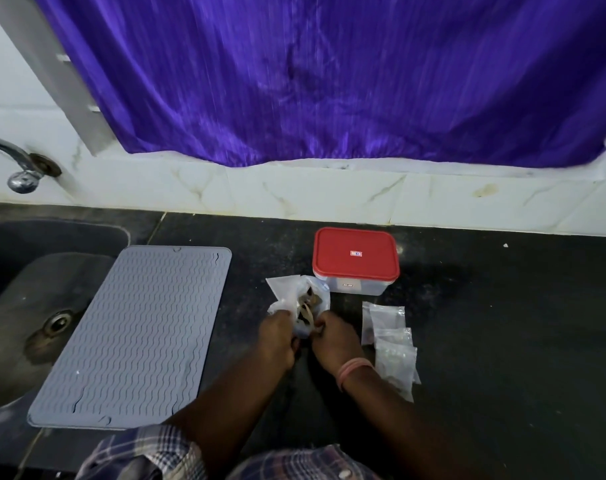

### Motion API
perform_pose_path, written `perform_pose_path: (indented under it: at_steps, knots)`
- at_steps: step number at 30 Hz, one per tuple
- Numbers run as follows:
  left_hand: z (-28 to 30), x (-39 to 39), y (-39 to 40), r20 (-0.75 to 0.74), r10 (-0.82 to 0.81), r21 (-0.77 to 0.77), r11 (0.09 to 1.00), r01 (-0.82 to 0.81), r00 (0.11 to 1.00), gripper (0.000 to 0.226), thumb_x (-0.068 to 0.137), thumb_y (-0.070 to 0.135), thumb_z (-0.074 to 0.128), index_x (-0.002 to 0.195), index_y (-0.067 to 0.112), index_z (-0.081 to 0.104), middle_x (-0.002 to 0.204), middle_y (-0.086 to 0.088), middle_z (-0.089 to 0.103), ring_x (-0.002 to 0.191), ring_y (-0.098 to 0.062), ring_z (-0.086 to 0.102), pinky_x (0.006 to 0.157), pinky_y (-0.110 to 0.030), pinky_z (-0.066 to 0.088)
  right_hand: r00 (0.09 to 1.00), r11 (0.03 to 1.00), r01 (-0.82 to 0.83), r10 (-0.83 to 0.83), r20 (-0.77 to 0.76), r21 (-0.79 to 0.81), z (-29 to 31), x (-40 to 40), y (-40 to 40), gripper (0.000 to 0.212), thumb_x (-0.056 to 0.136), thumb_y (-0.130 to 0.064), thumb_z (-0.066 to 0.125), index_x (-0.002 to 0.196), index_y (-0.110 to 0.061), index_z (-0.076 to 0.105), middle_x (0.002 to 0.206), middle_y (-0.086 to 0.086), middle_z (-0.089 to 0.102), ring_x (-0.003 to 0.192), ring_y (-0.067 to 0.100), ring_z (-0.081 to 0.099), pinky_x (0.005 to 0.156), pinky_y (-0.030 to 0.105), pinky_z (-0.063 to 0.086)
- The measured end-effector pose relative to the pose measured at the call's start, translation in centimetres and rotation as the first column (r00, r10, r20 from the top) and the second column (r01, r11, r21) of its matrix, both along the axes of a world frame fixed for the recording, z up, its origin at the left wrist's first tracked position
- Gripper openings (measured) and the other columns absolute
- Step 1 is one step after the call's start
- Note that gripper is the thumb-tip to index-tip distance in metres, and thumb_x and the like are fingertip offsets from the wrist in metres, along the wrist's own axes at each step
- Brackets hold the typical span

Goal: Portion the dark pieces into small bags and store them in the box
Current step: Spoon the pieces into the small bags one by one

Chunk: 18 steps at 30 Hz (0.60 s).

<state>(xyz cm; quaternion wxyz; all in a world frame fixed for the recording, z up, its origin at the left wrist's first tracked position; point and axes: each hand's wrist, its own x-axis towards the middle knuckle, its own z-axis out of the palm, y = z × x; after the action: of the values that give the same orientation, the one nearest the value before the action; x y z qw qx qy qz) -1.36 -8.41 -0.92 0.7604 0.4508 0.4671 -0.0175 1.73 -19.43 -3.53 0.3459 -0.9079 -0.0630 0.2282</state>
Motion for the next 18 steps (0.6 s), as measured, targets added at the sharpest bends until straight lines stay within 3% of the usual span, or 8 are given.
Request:
perform_pose_path:
  at_steps: [2, 4, 6, 9, 11, 13, 15, 18]
  knots:
    - [-0.5, 0.4, 0.8, -0.028, -0.038, 0.137, 0.990, 0.042, 0.999, 0.011, 0.092, 0.006, 0.055, 0.097, 0.010, 0.063, 0.092, -0.014, 0.061, 0.074, -0.021, 0.058, 0.069, -0.030, 0.049, 0.994, 0.999, -0.029, 0.032, 0.101, -0.035, 0.4, 0.0, 0.0, 0.016, 0.087, -0.026, 0.056, 0.097, -0.021, 0.067, 0.100, 0.004, 0.073, 0.098, 0.026, 0.068, 0.084, 0.032, 0.052]
    - [-1.2, 0.9, 1.9, -0.042, 0.010, 0.235, 0.972, 0.000, 0.999, 0.019, 0.100, 0.009, 0.046, 0.108, 0.006, 0.063, 0.102, -0.013, 0.061, 0.091, -0.029, 0.062, 0.082, -0.037, 0.051, 0.961, 0.998, -0.042, 0.052, 0.273, -0.043, 1.0, 0.2, -0.2, 0.016, 0.086, -0.025, 0.051, 0.091, -0.020, 0.066, 0.093, 0.003, 0.071, 0.091, 0.025, 0.067, 0.076, 0.033, 0.053]
    - [-2.8, 1.8, 3.3, -0.019, 0.036, 0.330, 0.944, -0.028, 0.999, 0.022, 0.098, 0.008, 0.047, 0.102, 0.004, 0.068, 0.110, -0.019, 0.069, 0.110, -0.038, 0.067, 0.099, -0.051, 0.054, 0.899, 0.994, -0.070, 0.097, 0.427, -0.079, 1.7, 0.4, -0.6, 0.019, 0.086, -0.026, 0.050, 0.094, -0.021, 0.067, 0.094, 0.001, 0.068, 0.088, 0.022, 0.065, 0.072, 0.032, 0.050]
    - [-3.3, 2.4, 3.9, -0.024, -0.003, 0.370, 0.929, 0.012, 1.000, 0.024, 0.098, 0.005, 0.048, 0.110, 0.002, 0.068, 0.108, -0.022, 0.070, 0.106, -0.039, 0.067, 0.096, -0.050, 0.055, 0.875, 0.963, -0.219, 0.265, 0.405, -0.157, 2.0, 0.7, -0.5, 0.023, 0.089, -0.028, 0.051, 0.095, -0.020, 0.072, 0.095, 0.003, 0.070, 0.089, 0.022, 0.066, 0.072, 0.030, 0.049]
    - [-2.1, 2.3, 3.6, 0.050, -0.001, 0.345, 0.939, -0.016, 0.999, 0.028, 0.097, 0.001, 0.046, 0.116, 0.002, 0.066, 0.110, -0.024, 0.070, 0.103, -0.038, 0.067, 0.097, -0.052, 0.054, 0.867, 0.939, -0.289, 0.340, 0.364, -0.189, 1.7, 0.5, -0.1, 0.028, 0.091, -0.030, 0.049, 0.100, -0.022, 0.074, 0.098, 0.004, 0.071, 0.091, 0.023, 0.068, 0.078, 0.032, 0.054]
    - [-1.6, 2.2, 3.4, 0.071, -0.012, 0.332, 0.943, -0.012, 0.997, 0.029, 0.098, 0.000, 0.045, 0.118, 0.000, 0.065, 0.113, -0.023, 0.069, 0.104, -0.037, 0.065, 0.097, -0.052, 0.054, 0.863, 0.933, -0.274, 0.345, 0.370, -0.232, 1.3, 0.3, 0.2, 0.030, 0.092, -0.029, 0.048, 0.105, -0.023, 0.074, 0.105, 0.005, 0.070, 0.095, 0.025, 0.068, 0.080, 0.033, 0.054]
    - [-2.3, 2.3, 3.7, 0.048, -0.057, 0.325, 0.945, 0.038, 0.997, 0.029, 0.095, 0.002, 0.048, 0.120, -0.001, 0.062, 0.111, -0.015, 0.067, 0.102, -0.032, 0.063, 0.088, -0.045, 0.056, 0.874, 0.940, -0.230, 0.313, 0.372, -0.250, 1.2, 0.3, 0.5, 0.028, 0.093, -0.025, 0.048, 0.104, -0.019, 0.073, 0.107, 0.009, 0.069, 0.097, 0.029, 0.069, 0.081, 0.035, 0.054]
    - [-3.7, 2.6, 4.7, 0.059, -0.048, 0.300, 0.954, 0.028, 0.997, 0.031, 0.084, 0.008, 0.050, 0.109, 0.010, 0.069, 0.110, -0.018, 0.071, 0.102, -0.039, 0.068, 0.087, -0.058, 0.058, 0.883, 0.962, -0.189, 0.254, 0.395, -0.196, 1.5, 0.3, 0.6, 0.027, 0.091, -0.026, 0.047, 0.092, -0.015, 0.072, 0.100, 0.010, 0.070, 0.093, 0.029, 0.068, 0.077, 0.035, 0.054]
